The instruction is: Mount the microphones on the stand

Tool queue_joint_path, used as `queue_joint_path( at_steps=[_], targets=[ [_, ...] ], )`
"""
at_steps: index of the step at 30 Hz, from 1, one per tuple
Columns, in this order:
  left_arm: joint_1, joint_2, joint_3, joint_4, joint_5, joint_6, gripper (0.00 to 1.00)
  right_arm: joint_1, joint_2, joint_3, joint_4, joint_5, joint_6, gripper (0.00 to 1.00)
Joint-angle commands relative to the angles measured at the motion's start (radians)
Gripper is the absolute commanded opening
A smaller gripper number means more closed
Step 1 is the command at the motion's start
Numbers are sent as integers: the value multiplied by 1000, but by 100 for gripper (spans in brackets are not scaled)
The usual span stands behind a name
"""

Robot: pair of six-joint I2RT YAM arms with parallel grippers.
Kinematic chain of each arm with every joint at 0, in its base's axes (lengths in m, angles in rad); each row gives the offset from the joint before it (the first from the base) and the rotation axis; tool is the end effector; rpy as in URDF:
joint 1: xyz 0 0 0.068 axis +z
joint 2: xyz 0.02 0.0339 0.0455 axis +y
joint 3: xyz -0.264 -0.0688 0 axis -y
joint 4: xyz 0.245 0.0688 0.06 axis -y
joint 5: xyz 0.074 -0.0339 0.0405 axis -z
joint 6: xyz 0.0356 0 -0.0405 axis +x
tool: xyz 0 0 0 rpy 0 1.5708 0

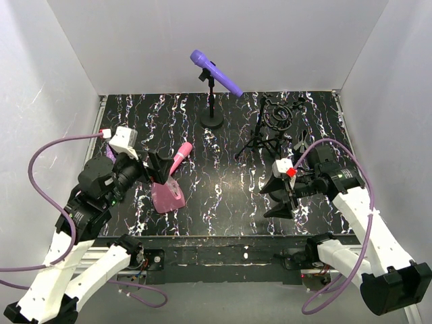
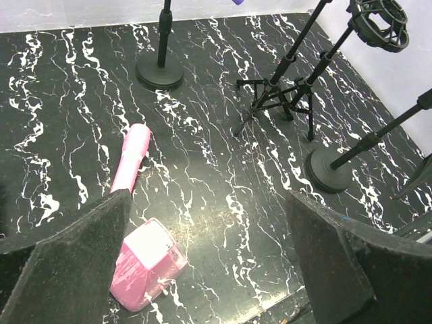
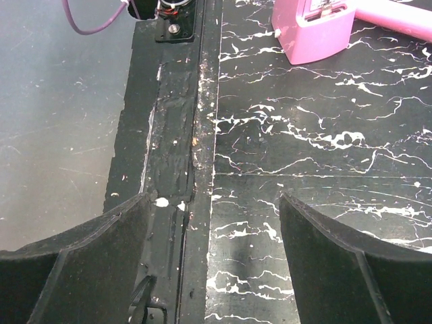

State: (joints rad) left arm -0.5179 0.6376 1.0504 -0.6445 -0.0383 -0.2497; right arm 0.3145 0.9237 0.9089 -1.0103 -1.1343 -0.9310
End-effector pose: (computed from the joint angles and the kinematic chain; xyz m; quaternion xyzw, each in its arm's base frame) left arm 0.1005 -0.0557 0.3987 0.0930 0.7785 -0.2184 0.5810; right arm 0.1354 0.0780 0.3044 -0.5913 0.5753 0.4240 0.3735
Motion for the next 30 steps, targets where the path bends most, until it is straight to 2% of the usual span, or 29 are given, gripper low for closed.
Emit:
queue_joint_path(
  at_steps=[1,9,17,21,26,30],
  targets=[
    [7,30,46,-15,-28,30,98,-2,10,-7,32,-22,-32,83],
    [7,69,75,14,-80,41,98,-3,23,-19,10,-16,-68,83],
    [7,211,161,6,-159,56,98,-3,27,-7,-17,-4,-88,83],
    [21,255,168,14,-259,70,98,-2,27,-5,-27,-2,-92,82],
    [105,306,191,11,-247,50,98,0,32,-2,-34,-2,-97,82],
    [249,339,160,32,-192,79,98,-2,32,2,-48,-8,-104,82]
  ],
)
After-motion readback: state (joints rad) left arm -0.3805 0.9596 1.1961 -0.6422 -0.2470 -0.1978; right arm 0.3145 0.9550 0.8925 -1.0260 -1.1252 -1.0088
